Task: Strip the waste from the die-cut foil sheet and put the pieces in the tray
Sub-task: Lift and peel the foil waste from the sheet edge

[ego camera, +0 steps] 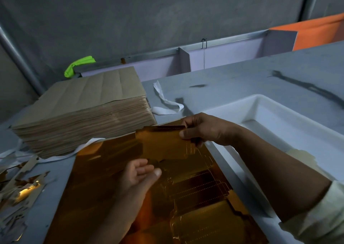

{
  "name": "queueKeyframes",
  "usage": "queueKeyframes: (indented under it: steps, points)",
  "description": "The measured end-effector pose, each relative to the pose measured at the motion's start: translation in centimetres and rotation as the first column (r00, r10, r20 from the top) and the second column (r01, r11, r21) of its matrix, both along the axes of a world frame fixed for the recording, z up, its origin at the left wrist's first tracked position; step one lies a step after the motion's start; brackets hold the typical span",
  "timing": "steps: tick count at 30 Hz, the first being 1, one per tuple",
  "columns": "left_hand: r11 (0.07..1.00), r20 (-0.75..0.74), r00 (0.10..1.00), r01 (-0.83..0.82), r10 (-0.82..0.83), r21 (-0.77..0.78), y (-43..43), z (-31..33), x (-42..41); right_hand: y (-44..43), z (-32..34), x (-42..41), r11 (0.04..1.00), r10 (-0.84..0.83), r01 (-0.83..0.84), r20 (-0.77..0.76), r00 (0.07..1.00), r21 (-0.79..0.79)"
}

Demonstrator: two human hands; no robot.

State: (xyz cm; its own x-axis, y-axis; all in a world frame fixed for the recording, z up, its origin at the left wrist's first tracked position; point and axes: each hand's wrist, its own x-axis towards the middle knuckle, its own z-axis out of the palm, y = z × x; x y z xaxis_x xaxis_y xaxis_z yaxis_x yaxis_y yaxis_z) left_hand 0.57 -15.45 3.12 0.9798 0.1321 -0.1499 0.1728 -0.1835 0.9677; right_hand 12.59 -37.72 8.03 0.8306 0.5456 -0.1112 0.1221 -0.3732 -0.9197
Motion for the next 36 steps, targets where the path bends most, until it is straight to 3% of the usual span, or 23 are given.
queueKeyframes:
  steps: [7, 25, 36]
  points:
    - [0.956, -0.006, 0.985, -0.170, 0.173, -0.239, 0.3, 1.4, 2.7, -0.1, 0.2, -0.2, 0.999, 0.027, -0.027, 0.000, 1.000, 0.026]
    - [0.941, 0.137, 0.956, -0.217, 0.258, -0.260, -0.9, 2.0, 3.7, -0.3, 0.3, 0.1, 0.995, 0.014, -0.004, -0.102, 0.995, 0.097]
    - [0.904, 0.072, 0.958, -0.235, 0.277, -0.356, -1.1, 1.6, 3.6, -0.5, 0.2, 0.2, 0.995, 0.037, -0.027, -0.112, 0.993, 0.096]
